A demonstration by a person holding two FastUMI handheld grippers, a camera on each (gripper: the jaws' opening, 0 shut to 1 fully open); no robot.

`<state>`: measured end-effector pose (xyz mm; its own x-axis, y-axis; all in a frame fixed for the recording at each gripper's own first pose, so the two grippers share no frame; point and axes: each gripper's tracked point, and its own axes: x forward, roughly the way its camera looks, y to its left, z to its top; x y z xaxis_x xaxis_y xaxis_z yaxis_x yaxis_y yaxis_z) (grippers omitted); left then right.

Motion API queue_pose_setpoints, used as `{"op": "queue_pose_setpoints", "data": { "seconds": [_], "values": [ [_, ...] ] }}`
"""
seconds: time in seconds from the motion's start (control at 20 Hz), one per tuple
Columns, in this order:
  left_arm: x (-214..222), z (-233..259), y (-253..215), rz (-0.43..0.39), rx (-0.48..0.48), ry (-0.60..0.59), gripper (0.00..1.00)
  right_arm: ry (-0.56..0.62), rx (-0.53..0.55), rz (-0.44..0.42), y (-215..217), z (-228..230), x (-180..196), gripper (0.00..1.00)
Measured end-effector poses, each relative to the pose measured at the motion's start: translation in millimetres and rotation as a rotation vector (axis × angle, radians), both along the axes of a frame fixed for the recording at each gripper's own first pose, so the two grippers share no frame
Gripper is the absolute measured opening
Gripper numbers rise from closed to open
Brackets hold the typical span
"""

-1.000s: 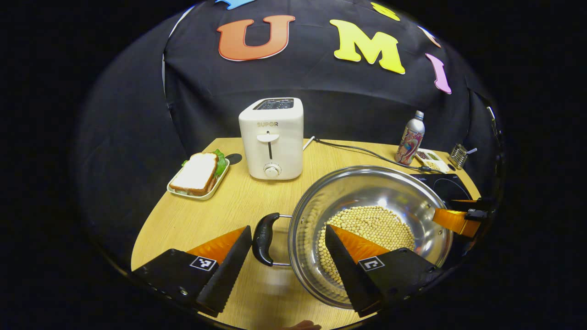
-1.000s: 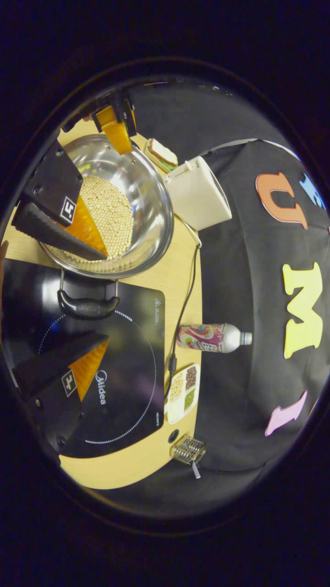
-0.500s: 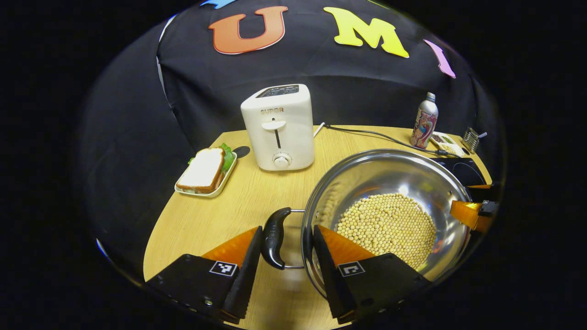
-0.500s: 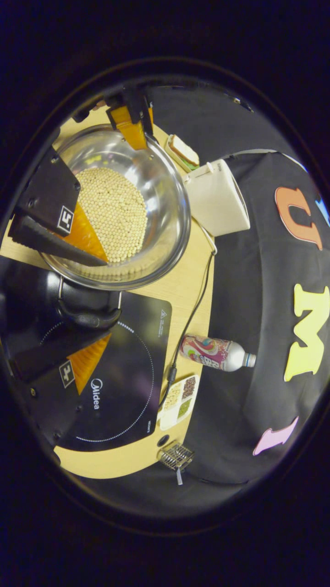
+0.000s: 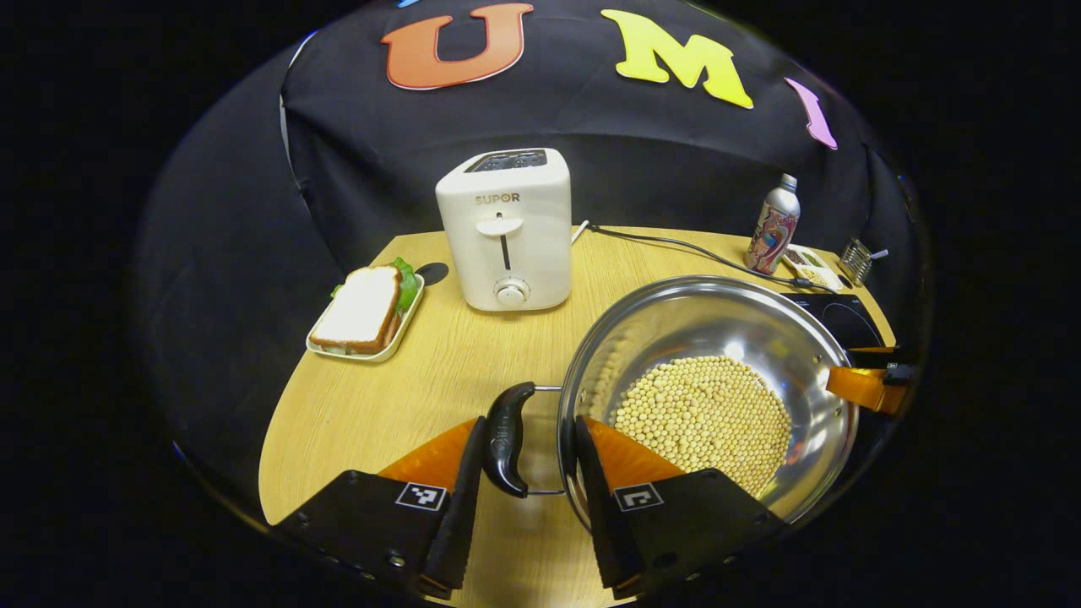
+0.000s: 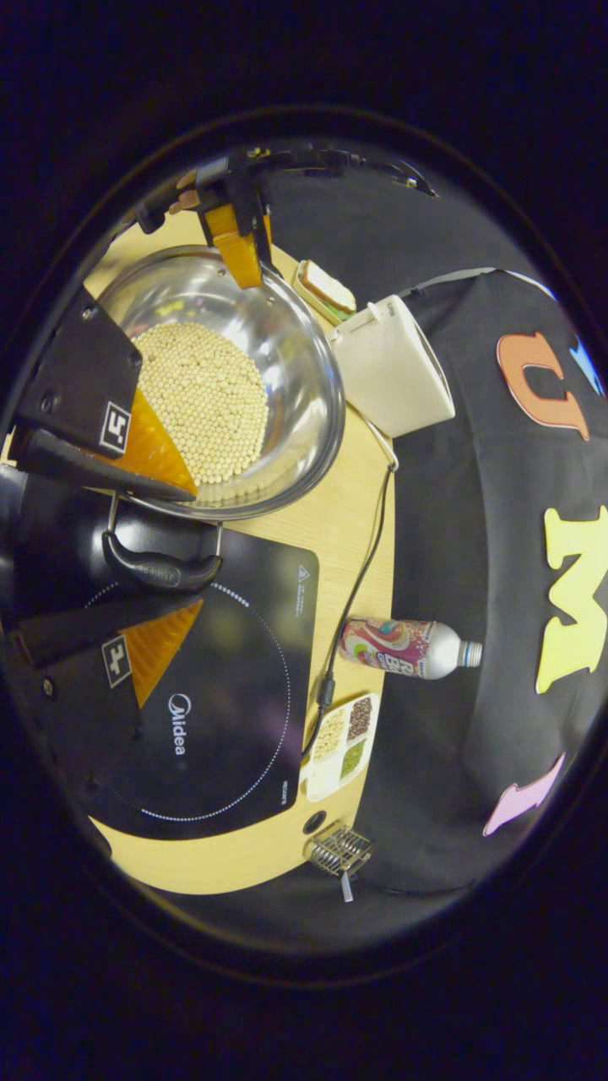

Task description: First push the handle of the pot to place it horizontally, then grasp the pot with both hands and set it on the induction cooktop.

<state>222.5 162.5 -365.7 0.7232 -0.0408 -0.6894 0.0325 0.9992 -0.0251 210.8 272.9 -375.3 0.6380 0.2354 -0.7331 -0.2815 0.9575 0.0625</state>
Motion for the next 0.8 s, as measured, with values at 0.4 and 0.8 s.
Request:
{"op": "queue_pose_setpoints", "data": {
  "seconds": [0.4, 0.8],
  "values": [
    [-17.4, 9.5, 2.3, 0.034, -0.021, 0.058, 0.57, 0.042, 0.042, 0.020, -1.6, 20.7, -19.7, 0.55],
    [-41.9, 77.3, -10.0, 0.043, 0.000, 0.012, 0.57, 0.046, 0.049, 0.060, -25.5, 84.7, -34.5, 0.57]
  ]
}}
